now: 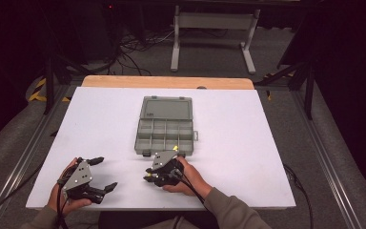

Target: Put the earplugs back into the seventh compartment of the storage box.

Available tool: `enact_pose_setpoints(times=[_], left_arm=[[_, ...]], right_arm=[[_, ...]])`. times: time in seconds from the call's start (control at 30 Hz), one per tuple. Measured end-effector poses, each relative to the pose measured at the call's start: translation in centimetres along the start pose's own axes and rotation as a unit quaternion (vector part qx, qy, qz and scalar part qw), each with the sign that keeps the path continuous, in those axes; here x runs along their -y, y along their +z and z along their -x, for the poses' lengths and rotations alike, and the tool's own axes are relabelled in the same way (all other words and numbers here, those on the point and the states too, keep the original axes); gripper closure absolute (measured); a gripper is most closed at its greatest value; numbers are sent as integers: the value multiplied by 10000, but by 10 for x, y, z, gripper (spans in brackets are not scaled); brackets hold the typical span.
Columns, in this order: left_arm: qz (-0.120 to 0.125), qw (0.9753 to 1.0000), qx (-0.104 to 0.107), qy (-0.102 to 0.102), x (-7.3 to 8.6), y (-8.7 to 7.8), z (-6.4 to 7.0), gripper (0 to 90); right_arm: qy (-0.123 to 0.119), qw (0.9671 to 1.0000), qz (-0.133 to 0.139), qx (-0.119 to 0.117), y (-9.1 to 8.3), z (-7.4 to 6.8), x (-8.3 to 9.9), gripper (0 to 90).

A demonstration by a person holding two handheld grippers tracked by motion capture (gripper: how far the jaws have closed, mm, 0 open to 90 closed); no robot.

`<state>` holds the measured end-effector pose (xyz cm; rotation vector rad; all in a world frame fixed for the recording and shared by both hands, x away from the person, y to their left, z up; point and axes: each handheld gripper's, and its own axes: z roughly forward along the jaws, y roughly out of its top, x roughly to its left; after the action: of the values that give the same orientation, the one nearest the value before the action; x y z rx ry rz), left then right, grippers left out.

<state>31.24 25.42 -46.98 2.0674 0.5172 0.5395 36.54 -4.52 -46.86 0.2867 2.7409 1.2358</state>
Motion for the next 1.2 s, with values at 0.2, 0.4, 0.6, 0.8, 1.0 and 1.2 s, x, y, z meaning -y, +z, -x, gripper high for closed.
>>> enact_pose_setpoints(times=[0.2, 0.4, 0.6, 0.8, 1.0, 1.2], left_arm=[[-22, 10000, -4, 8, 0, 0, 0, 57], [-12, 10000, -4, 1, 0, 0, 0, 57], [-14, 10000, -2, -7, 0, 1, 0, 57], [-17, 10000, -4, 0, 0, 1, 0, 57], [-15, 10000, -11, -1, 0, 0, 0, 57], [-16, 10000, -5, -3, 0, 1, 0, 58]], right_arm=[[-70, 10000, 13, -41, -1, -1, 1, 724], [-138, 9999, 85, 16, -3, -4, 1, 726], [-234, 9994, 234, 92, -8, -6, 0, 729], [-286, 9987, 373, 203, -17, -6, -3, 729], [-332, 9977, 487, 334, -25, -5, -4, 728], [-356, 9969, 574, 395, -30, -5, -5, 728]])
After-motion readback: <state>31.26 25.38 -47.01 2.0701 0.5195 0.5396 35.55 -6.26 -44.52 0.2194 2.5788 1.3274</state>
